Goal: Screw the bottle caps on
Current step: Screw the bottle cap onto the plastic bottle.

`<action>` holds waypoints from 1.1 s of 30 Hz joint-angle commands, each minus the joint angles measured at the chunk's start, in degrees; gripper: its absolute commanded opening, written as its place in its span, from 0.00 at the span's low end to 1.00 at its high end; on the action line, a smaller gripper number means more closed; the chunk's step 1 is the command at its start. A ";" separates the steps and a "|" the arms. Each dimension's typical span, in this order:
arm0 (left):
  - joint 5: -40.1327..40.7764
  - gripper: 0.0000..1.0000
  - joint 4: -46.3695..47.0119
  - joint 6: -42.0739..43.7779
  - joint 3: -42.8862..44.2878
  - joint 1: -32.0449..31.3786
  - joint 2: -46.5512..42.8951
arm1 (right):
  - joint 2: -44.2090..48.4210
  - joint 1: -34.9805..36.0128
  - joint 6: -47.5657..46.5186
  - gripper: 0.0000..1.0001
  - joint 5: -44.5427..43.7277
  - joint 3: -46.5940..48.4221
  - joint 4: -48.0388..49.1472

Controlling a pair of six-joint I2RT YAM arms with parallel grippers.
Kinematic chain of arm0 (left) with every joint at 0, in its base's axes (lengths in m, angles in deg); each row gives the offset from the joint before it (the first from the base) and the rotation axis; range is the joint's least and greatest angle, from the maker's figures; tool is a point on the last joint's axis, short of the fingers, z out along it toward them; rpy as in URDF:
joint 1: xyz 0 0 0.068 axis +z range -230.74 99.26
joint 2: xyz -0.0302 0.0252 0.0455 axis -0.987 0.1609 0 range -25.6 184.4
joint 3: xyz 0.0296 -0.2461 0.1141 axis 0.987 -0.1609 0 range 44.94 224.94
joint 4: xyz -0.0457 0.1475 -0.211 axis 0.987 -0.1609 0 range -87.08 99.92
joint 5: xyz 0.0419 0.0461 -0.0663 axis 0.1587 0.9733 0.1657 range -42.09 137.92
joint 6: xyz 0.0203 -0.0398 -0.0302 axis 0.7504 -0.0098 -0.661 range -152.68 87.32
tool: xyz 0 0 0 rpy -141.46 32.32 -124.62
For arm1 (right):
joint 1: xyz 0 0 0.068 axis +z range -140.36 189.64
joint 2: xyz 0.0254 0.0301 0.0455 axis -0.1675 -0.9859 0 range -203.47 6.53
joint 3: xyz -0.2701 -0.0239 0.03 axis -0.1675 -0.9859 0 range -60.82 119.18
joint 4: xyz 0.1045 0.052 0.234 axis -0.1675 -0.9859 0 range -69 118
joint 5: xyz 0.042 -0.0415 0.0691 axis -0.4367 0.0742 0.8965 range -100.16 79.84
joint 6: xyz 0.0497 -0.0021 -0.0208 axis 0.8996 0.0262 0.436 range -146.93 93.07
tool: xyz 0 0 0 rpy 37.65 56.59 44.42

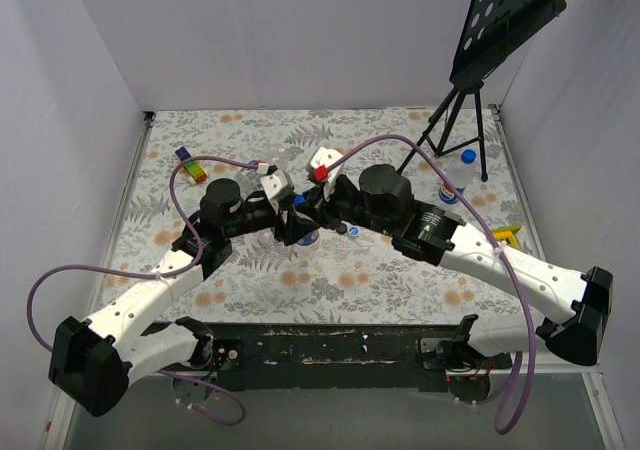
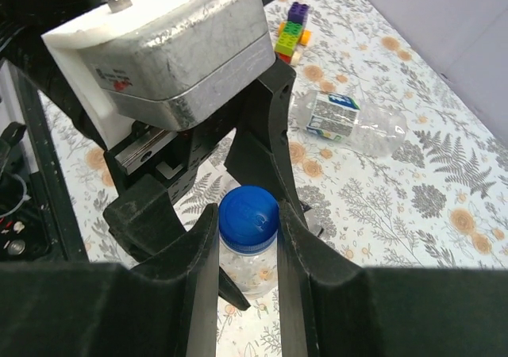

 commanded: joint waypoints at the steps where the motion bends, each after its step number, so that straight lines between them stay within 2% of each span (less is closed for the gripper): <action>1: 6.80 0.18 2.50 -1.62 1.22 0.51 -2.11 | 1.10 1.68 3.51 0.01 -18.68 -1.59 -0.29; 7: 12.16 0.17 3.03 -2.67 0.69 0.42 -2.64 | -3.20 8.36 2.99 0.01 -39.60 -0.37 -1.07; 9: 13.57 0.17 3.03 -2.85 0.69 0.42 -2.90 | -4.69 9.68 2.90 0.01 -43.04 0.51 -1.34; 12: 14.27 0.16 3.03 -2.94 0.61 0.42 -3.00 | -4.70 9.95 2.81 0.01 -41.92 1.22 -0.82; 14: 14.28 0.15 2.77 -2.85 0.69 0.42 -3.17 | -3.56 9.86 2.46 0.01 -38.77 1.65 -0.20; 16: 14.02 0.13 2.33 -3.38 1.04 0.42 -2.91 | -1.81 9.51 1.23 0.18 -34.82 2.18 0.50; 18: 12.44 0.12 1.71 -3.38 1.40 0.50 -2.38 | -0.14 8.64 0.61 0.43 -29.46 3.41 0.16; 21: 7.09 0.12 1.27 -3.38 2.01 0.77 -1.50 | 2.50 5.04 0.96 0.59 -18.58 5.43 -2.13; 23: 2.43 0.12 1.45 -3.29 2.19 0.94 -1.06 | 3.91 1.70 1.32 0.65 -10.48 6.40 -4.06; 27: -6.44 0.13 2.06 -2.59 2.19 1.03 -0.54 | 4.79 -5.07 0.79 0.69 7.27 7.72 -6.87; 33: -14.81 0.17 3.38 -1.88 1.66 1.12 -0.71 | 2.78 -6.75 -2.20 0.71 18.72 8.86 -9.34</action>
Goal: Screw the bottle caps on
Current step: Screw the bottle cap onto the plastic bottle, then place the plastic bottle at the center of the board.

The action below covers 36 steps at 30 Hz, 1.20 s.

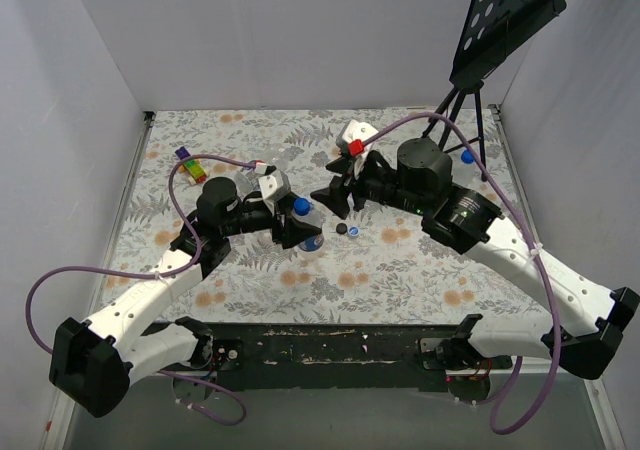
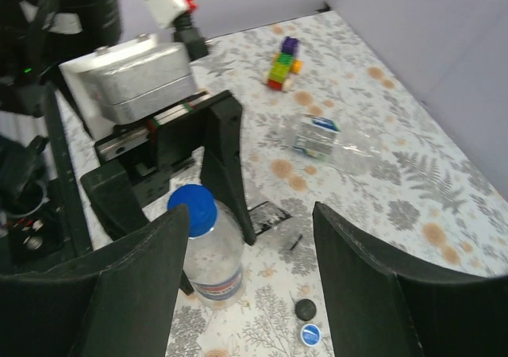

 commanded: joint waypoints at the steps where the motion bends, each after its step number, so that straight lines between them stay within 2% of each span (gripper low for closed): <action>1: -8.82 0.17 2.07 1.20 1.57 0.09 -0.67 | -1.95 0.00 -3.07 0.71 15.45 2.11 -2.78; 6: -10.41 0.17 2.16 1.20 1.66 0.09 -0.40 | -4.23 0.00 -4.22 0.71 20.55 2.20 -3.58; 10: -10.32 0.18 2.07 1.20 1.66 0.09 -0.32 | -5.46 0.00 -3.96 0.70 21.26 1.58 -2.70; 13: -10.76 0.18 2.07 1.37 1.75 0.18 -0.31 | -6.34 0.00 -3.69 0.65 21.44 1.14 -1.99; 16: -10.94 0.19 2.07 1.29 1.75 0.09 -0.31 | -7.40 0.00 -3.60 0.53 20.65 1.05 -2.17; 21: -8.84 0.24 1.98 1.55 1.57 0.09 -0.93 | -6.53 0.00 -3.25 0.22 19.69 0.44 -2.26; 22: -7.79 0.27 1.98 1.55 1.40 0.09 -1.02 | -6.09 0.00 -3.17 0.17 18.90 0.44 -2.43; 24: -5.50 0.38 1.81 1.64 1.31 0.09 -1.45 | -4.86 0.00 -3.08 0.09 16.18 0.18 -3.22; 26: -3.65 0.57 2.16 1.55 0.87 0.09 -2.07 | -3.45 -0.17 -2.46 0.07 13.46 -0.35 -3.75; 29: -1.02 0.78 3.12 0.85 0.34 0.09 -3.12 | -1.08 -0.78 -0.71 0.06 6.44 -1.75 -4.80; 36: 14.61 0.94 5.23 -1.61 -1.24 0.18 -5.58 | 7.35 -7.19 3.86 0.04 -12.01 -9.48 -5.69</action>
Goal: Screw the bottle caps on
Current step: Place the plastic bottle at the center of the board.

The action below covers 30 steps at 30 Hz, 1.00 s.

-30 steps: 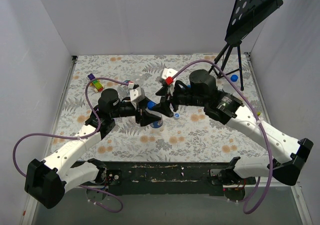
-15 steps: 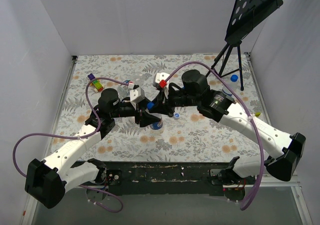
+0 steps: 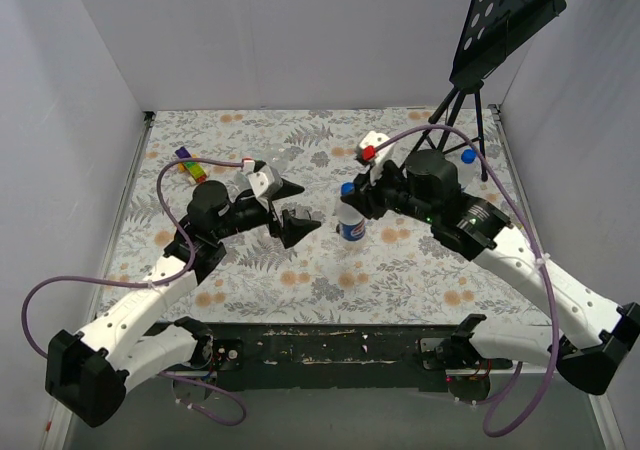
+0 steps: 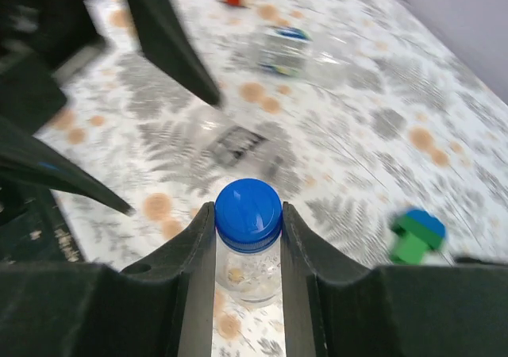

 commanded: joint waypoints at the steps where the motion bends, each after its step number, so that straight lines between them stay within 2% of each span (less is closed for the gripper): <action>1: 14.97 0.98 3.50 -2.20 -1.54 0.18 -3.31 | 6.64 -4.77 3.93 0.04 -18.23 -4.83 0.28; 5: 31.39 0.98 5.27 -6.24 -3.22 0.62 -5.42 | 13.13 -10.83 5.43 0.03 -26.43 -10.45 2.12; 7: 48.14 0.98 4.66 -11.40 -3.92 1.49 -6.39 | 16.65 -14.52 5.43 0.03 -28.72 -13.79 4.57; 8: 53.10 0.98 4.31 -13.70 -4.10 2.37 -6.83 | 18.06 -16.54 6.73 0.03 -29.51 -15.55 5.89; 10: 58.66 0.98 4.48 -16.08 -4.97 4.39 -7.97 | 20.62 -20.41 7.19 0.03 -31.01 -18.28 8.18; 14: 58.34 0.98 4.74 -19.17 -5.50 7.65 -9.47 | 22.99 -28.84 7.63 0.03 -29.97 -22.24 12.31; 19: 57.89 0.98 4.83 -16.36 -4.98 8.09 -9.12 | 23.17 -35.18 8.15 0.03 -27.16 -25.84 15.92; 23: 58.68 0.98 6.32 -15.04 -5.94 8.09 -10.61 | 23.35 -38.35 10.17 0.03 -24.34 -29.18 18.91; 30: 59.13 0.98 6.85 -14.42 -6.12 8.09 -11.05 | 24.58 -39.94 10.18 0.03 -23.46 -34.46 23.66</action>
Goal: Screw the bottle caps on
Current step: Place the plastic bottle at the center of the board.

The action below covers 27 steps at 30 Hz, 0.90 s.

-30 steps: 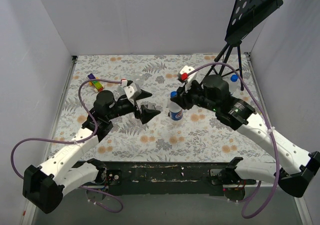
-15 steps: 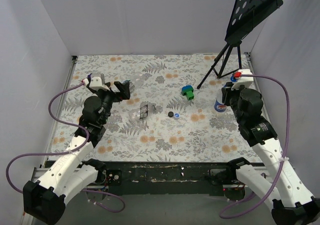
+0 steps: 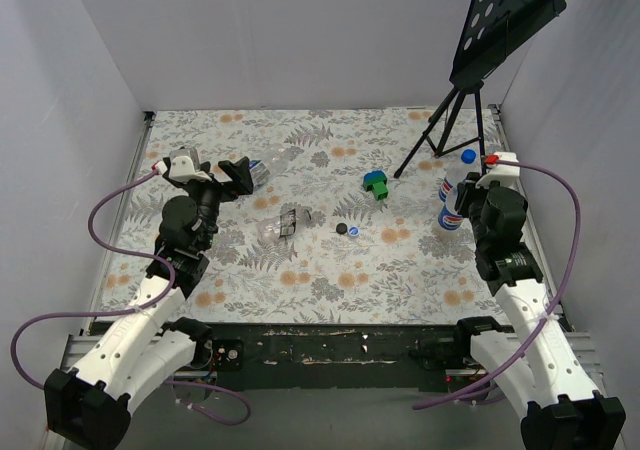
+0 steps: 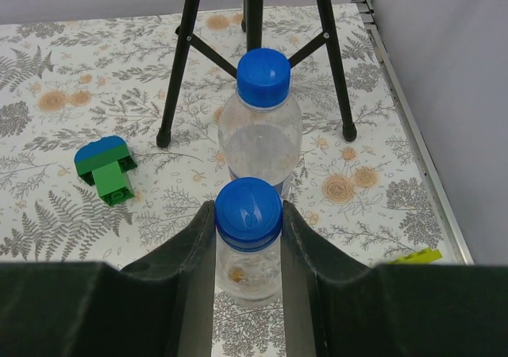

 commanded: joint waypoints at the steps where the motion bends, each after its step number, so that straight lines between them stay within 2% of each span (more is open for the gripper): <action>1: 1.47 0.98 1.30 0.98 -0.41 0.18 -1.28 | 1.35 -0.62 0.71 0.03 1.52 -1.72 7.09; 12: 0.41 0.98 1.83 1.25 -0.68 0.18 -1.19 | 0.64 -0.71 -0.52 0.03 4.95 -1.37 4.90; 23: 0.24 0.98 1.65 1.69 -0.68 0.18 -0.76 | 0.47 -0.71 -1.22 0.03 4.16 1.09 1.29; 24: 0.24 0.98 1.74 1.69 -0.68 0.18 -0.76 | 0.47 -0.62 -1.22 0.99 4.34 1.18 1.20; 25: 0.32 0.98 1.74 1.69 -0.76 0.18 -0.76 | 0.47 -0.71 -1.22 0.66 4.34 1.35 1.12; 27: 0.41 0.98 1.74 1.69 -0.68 0.18 -0.58 | 0.56 -0.62 -1.05 0.68 4.42 1.70 0.85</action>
